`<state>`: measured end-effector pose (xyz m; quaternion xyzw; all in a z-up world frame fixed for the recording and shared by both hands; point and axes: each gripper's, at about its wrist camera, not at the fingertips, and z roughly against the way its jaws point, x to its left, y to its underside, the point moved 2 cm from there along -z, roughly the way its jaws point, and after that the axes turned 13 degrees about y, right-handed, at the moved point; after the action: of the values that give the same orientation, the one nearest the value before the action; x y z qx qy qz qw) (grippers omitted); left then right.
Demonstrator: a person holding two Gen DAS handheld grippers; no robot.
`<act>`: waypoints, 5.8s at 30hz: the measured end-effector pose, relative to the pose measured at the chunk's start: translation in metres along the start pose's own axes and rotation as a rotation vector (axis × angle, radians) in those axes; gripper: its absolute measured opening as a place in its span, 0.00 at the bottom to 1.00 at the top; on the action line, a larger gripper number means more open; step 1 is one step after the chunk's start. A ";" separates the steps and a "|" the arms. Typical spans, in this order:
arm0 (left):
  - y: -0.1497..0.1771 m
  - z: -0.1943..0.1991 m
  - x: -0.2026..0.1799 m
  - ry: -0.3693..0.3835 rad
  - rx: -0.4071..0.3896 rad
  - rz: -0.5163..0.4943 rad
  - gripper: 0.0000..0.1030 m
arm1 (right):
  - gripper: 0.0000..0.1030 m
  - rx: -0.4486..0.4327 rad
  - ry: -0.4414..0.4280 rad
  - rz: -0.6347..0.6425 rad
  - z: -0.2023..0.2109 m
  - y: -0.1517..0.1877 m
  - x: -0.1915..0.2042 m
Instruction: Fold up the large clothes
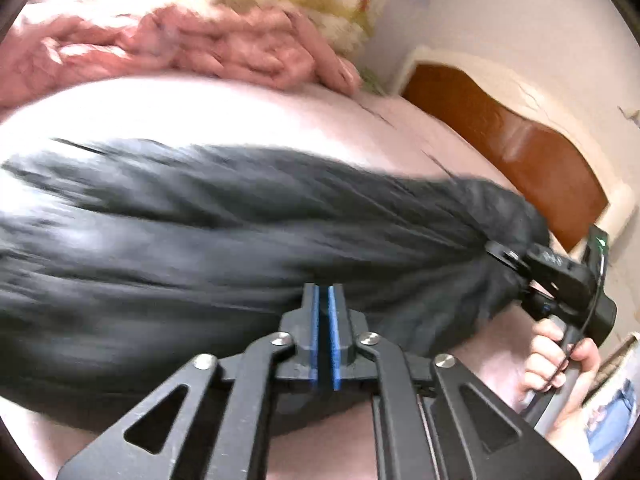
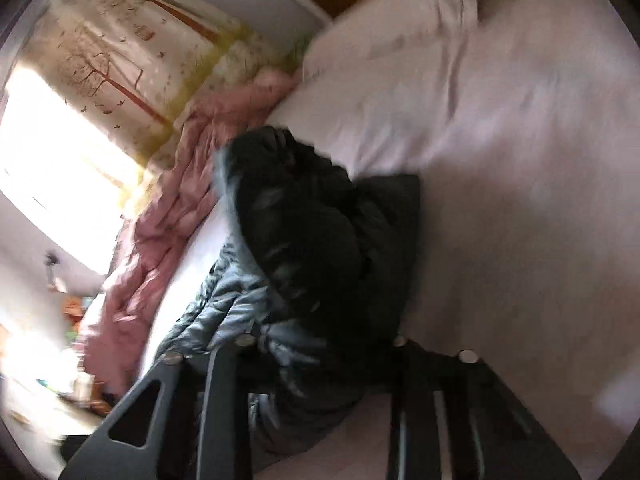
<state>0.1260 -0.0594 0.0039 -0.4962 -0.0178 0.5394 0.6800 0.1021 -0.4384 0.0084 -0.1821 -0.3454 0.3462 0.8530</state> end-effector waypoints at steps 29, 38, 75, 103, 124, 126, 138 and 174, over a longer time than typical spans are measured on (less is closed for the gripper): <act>0.022 0.010 0.079 0.022 0.035 0.296 0.23 | 0.23 -0.188 -0.275 0.553 0.154 0.022 0.190; 0.021 0.019 0.084 0.083 0.078 0.272 0.28 | 0.26 -0.001 -0.255 0.604 0.073 0.128 0.203; 0.017 0.004 0.087 0.050 0.062 0.219 0.37 | 0.83 0.153 -0.067 0.471 -0.023 0.028 0.153; -0.015 0.113 0.043 -0.047 -0.265 -0.041 0.63 | 0.83 -0.115 0.006 0.697 0.026 0.074 0.144; -0.063 0.063 -0.029 -0.184 -0.194 -0.121 0.91 | 0.83 -0.155 -0.018 0.825 0.041 0.092 0.147; -0.059 0.056 -0.025 -0.222 -0.186 -0.125 0.91 | 0.83 -0.153 -0.022 0.826 0.042 0.092 0.146; -0.008 0.042 0.032 -0.389 -0.112 -0.017 0.94 | 0.84 -0.191 -0.049 0.711 0.059 0.074 0.137; -0.052 -0.048 -0.054 0.337 -0.007 0.293 0.37 | 0.49 0.067 -0.160 0.417 0.034 -0.043 0.079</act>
<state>0.1682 -0.1276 0.0431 -0.5790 0.1662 0.5418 0.5862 0.1389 -0.4090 0.0918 -0.1931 -0.3550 0.5398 0.7385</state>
